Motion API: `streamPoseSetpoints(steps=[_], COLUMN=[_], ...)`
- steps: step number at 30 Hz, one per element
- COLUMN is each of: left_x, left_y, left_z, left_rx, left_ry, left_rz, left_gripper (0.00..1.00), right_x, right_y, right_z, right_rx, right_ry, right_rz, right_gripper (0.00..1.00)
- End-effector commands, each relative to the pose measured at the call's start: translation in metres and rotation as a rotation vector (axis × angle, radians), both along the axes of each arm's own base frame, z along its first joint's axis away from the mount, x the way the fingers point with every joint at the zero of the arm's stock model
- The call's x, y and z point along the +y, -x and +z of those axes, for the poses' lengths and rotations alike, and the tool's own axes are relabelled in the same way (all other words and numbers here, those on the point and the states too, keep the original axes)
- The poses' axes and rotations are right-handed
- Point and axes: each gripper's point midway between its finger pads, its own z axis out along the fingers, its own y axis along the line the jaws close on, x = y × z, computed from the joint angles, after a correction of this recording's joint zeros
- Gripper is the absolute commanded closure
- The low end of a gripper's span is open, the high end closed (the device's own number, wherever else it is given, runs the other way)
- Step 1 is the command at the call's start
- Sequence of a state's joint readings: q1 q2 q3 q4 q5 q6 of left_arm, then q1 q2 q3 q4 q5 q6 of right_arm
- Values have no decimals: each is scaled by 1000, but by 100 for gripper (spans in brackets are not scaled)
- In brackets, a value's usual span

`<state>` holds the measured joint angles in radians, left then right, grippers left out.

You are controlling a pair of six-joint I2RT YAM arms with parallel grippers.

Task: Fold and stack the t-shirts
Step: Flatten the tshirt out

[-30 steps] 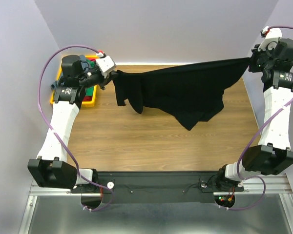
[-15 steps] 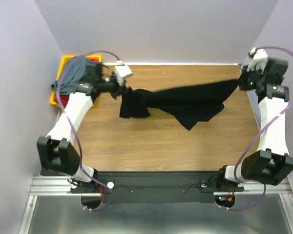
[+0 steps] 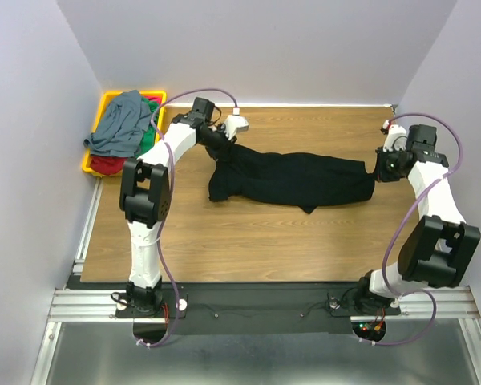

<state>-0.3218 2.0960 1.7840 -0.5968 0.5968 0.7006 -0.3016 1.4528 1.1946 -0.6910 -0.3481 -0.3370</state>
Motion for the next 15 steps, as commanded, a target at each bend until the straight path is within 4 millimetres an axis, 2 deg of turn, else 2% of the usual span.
streamPoseSetpoints(steps=[1,2,3,4,5,6,7,9,10,13,14,15], left_x=[11,22,26,28,35,40,46,48,50,55,53,53], left_y=[-36,-37,-30,-34,-17,-15,9,29,46,66,81,86], left_z=[35,42,38,59,68,78,85,92,94,90,83,79], left_rx=[-109,-105,-85,-136,-144,-183,-193,-214,-221,-238,-235,-237], left_ry=[-2,20,49,77,87,101,106,121,127,79,65,51], left_rz=[73,115,121,132,149,173,175,192,221,278,279,293], left_gripper=[69,63,54,54,42,41,39,38,37,37,37,37], right_x=[-14,-14,-15,-15,-15,-16,-16,-15,-15,-15,-15,-16], right_y=[-25,-27,-28,-28,-28,-28,-28,-28,-29,-29,-29,-29], right_z=[15,13,11,10,8,5,4,2,1,0,-1,0], right_rx=[-65,-61,-57,-52,-47,-38,-38,-32,-28,-27,-25,-26], right_ry=[31,27,26,25,23,22,23,19,17,15,15,17], right_rz=[-27,-32,-32,-34,-36,-40,-41,-42,-43,-45,-44,-47], right_gripper=[99,99,100,99,100,99,99,99,99,100,99,99])
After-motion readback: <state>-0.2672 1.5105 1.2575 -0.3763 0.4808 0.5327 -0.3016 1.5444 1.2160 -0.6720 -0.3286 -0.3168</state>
